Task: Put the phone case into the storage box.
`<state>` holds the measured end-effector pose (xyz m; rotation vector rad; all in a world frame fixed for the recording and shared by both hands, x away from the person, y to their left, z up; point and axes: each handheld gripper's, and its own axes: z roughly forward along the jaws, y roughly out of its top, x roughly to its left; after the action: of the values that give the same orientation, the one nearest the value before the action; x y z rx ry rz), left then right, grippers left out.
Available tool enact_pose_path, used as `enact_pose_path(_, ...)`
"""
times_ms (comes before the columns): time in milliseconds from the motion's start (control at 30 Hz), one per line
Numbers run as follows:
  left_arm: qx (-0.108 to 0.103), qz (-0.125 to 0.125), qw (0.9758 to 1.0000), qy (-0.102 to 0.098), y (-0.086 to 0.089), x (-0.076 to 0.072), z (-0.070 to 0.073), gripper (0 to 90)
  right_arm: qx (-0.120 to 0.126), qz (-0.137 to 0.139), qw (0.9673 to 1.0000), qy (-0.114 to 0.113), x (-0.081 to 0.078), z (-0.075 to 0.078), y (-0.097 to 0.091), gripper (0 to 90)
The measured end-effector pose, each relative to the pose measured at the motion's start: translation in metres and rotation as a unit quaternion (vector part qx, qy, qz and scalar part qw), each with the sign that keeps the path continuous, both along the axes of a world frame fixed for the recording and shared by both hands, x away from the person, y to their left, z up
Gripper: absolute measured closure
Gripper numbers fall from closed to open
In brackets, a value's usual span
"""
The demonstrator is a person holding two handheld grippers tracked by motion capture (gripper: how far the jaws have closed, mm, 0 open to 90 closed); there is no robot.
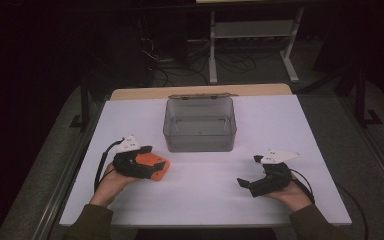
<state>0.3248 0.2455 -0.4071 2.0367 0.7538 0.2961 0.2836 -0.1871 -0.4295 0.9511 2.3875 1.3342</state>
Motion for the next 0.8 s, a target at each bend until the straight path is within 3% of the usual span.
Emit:
enact_pose_path(367,0.012,0.017,0.9998,0.008,0.001,0.009,-0.002,44.7,-0.001,0.002,1.0000,0.002,0.000,0.000,0.001,0.0)
enact_pose_path(533,0.019,0.023,0.9995,0.012,0.003,0.012,-0.004,61.8,0.001,0.001,1.0000,0.002,0.000,0.000,0.000,0.0)
enact_pose_path(700,0.034,0.029,0.9987,0.022,0.002,0.020,-0.002,87.5,0.000,0.003,1.0000,0.003,0.000,0.000,0.001,0.0)
enact_pose_path(800,0.037,0.029,0.9985,0.027,0.000,0.024,-0.003,89.6,0.001,0.002,1.0000,0.002,0.000,0.000,0.001,0.0)
